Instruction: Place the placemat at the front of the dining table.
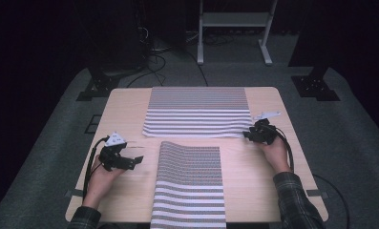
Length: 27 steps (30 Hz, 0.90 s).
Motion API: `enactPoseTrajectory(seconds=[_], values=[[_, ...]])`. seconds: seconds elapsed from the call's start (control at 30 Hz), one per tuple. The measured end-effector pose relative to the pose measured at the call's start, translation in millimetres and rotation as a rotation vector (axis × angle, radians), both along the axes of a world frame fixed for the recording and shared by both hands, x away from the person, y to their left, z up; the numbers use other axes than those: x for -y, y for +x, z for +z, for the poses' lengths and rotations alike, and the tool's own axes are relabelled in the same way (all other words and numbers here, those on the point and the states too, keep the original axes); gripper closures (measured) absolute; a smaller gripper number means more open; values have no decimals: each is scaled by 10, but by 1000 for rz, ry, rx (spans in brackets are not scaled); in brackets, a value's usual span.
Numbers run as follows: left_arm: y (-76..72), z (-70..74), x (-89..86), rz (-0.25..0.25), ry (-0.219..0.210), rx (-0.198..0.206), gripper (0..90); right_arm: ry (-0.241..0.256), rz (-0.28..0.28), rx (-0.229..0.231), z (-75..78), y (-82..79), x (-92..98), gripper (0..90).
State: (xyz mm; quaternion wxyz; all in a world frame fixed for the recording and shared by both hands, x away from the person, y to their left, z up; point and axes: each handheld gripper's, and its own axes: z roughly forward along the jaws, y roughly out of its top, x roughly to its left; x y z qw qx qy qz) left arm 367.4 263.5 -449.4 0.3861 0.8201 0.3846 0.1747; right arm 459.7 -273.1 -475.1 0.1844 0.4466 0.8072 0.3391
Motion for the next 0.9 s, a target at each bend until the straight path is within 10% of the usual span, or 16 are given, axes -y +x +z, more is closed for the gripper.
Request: enactPoseTrajectory(seconds=[0.23,0.47,0.73,0.9], values=[[500,135,55,32,-22,35,230,0,0,1,-1,-1,0,579],[910,-3,141,37,-5,-20,399,-4,2,-1,2,3,-1,578],[1111,-140,109,59,-36,-71,575,-10,5,-8,10,7,-3,575],[1122,-183,153,47,20,-97,650,-9,3,-8,10,6,-3,575]])
